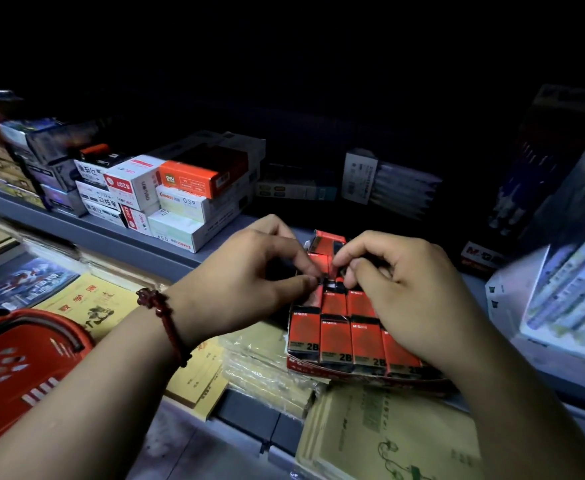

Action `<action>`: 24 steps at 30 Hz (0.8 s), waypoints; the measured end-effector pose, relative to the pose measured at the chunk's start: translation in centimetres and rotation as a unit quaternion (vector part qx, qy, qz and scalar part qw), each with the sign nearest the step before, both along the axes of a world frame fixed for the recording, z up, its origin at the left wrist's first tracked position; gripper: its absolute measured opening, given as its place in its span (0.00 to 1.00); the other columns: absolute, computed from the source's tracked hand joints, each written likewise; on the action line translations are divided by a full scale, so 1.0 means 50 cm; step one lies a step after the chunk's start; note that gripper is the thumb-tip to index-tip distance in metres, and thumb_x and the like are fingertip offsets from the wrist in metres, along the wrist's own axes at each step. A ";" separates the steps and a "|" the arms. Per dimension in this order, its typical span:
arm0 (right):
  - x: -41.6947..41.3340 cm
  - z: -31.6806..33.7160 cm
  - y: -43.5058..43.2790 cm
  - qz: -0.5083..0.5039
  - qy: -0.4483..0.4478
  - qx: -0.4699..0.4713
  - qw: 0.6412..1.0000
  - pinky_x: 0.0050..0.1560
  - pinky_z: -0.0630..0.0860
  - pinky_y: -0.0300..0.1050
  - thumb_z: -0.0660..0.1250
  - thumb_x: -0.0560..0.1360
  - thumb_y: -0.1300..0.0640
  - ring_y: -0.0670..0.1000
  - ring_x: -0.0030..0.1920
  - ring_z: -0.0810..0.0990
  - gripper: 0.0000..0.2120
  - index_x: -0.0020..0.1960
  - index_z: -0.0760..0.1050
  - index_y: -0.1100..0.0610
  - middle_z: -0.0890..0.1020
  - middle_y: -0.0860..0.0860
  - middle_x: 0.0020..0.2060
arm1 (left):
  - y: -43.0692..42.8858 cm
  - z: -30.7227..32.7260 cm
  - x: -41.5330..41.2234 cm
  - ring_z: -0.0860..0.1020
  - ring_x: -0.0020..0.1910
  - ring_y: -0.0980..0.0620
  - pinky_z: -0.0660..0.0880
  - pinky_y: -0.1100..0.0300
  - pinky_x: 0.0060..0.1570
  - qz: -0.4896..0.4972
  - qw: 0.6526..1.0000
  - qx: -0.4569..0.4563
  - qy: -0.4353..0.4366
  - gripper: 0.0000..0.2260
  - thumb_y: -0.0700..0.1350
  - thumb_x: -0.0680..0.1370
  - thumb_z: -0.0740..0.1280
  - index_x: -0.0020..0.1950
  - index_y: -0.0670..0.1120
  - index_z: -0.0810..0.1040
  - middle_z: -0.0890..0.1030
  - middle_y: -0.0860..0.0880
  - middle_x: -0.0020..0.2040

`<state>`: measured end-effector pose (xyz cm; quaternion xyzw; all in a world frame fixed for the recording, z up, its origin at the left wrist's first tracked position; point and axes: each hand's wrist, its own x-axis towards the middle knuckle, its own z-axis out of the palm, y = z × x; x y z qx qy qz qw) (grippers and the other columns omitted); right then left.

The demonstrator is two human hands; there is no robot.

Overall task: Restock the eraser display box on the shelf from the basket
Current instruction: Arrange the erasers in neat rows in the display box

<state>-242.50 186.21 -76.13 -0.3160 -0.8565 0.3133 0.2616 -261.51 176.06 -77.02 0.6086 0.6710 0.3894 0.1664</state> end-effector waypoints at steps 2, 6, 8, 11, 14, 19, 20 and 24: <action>0.001 -0.001 0.000 -0.003 -0.003 -0.001 1.000 0.25 0.71 0.52 0.63 0.81 0.57 0.47 0.23 0.72 0.12 0.47 0.81 0.41 0.84 0.49 0.36 | -0.001 0.000 -0.003 0.79 0.46 0.60 0.81 0.60 0.48 -0.009 1.000 0.001 0.001 0.01 0.46 0.75 0.76 0.44 0.52 0.87 0.75 0.55 0.48; 0.001 -0.002 -0.002 -0.001 0.001 -0.006 1.000 0.25 0.68 0.49 0.63 0.81 0.57 0.46 0.23 0.70 0.12 0.46 0.81 0.42 0.84 0.51 0.34 | -0.007 0.001 -0.017 0.80 0.45 0.55 0.83 0.52 0.47 -0.058 0.998 -0.008 -0.017 0.04 0.50 0.75 0.75 0.45 0.52 0.89 0.76 0.52 0.48; 0.001 0.000 -0.004 -0.001 0.001 -0.004 1.000 0.25 0.67 0.47 0.63 0.81 0.58 0.45 0.23 0.70 0.13 0.46 0.82 0.43 0.84 0.50 0.34 | -0.010 0.000 -0.025 0.81 0.45 0.53 0.82 0.49 0.45 -0.071 0.997 -0.017 -0.012 0.06 0.52 0.75 0.74 0.44 0.51 0.89 0.77 0.51 0.48; 0.002 0.003 -0.008 -0.003 0.012 0.006 1.000 0.24 0.67 0.45 0.64 0.81 0.59 0.44 0.22 0.70 0.13 0.46 0.82 0.44 0.84 0.47 0.34 | -0.011 -0.008 -0.022 0.81 0.42 0.50 0.81 0.50 0.41 -0.065 0.998 0.008 0.004 0.08 0.53 0.76 0.73 0.41 0.50 0.88 0.77 0.50 0.46; 0.002 0.006 -0.009 -0.010 0.035 0.005 0.999 0.24 0.67 0.45 0.64 0.80 0.60 0.44 0.22 0.71 0.13 0.45 0.83 0.45 0.84 0.48 0.34 | 0.001 -0.019 -0.008 0.80 0.40 0.51 0.79 0.51 0.41 -0.013 0.999 0.049 0.002 0.05 0.50 0.76 0.74 0.42 0.50 0.85 0.79 0.51 0.43; 0.005 0.005 -0.007 -0.016 0.066 -0.005 0.998 0.23 0.69 0.46 0.64 0.81 0.61 0.47 0.23 0.75 0.13 0.46 0.83 0.46 0.84 0.48 0.34 | 0.040 -0.017 0.012 0.76 0.34 0.56 0.73 0.68 0.37 0.109 0.969 0.090 -0.201 0.10 0.42 0.75 0.75 0.56 0.45 0.82 0.79 0.51 0.38; 0.006 0.004 -0.007 -0.018 0.070 -0.005 0.997 0.24 0.69 0.46 0.65 0.81 0.61 0.47 0.24 0.75 0.13 0.46 0.83 0.45 0.84 0.49 0.35 | 0.046 -0.018 0.012 0.76 0.33 0.57 0.73 0.68 0.37 0.116 0.967 0.088 -0.210 0.12 0.42 0.75 0.76 0.58 0.46 0.83 0.79 0.51 0.39; 0.008 0.001 -0.006 -0.022 0.081 -0.011 0.996 0.28 0.76 0.51 0.66 0.81 0.60 0.49 0.28 0.81 0.12 0.47 0.83 0.46 0.85 0.50 0.35 | 0.064 -0.031 0.013 0.83 0.44 0.49 0.81 0.52 0.52 0.128 0.975 0.084 -0.161 0.08 0.46 0.73 0.78 0.51 0.53 0.87 0.84 0.49 0.46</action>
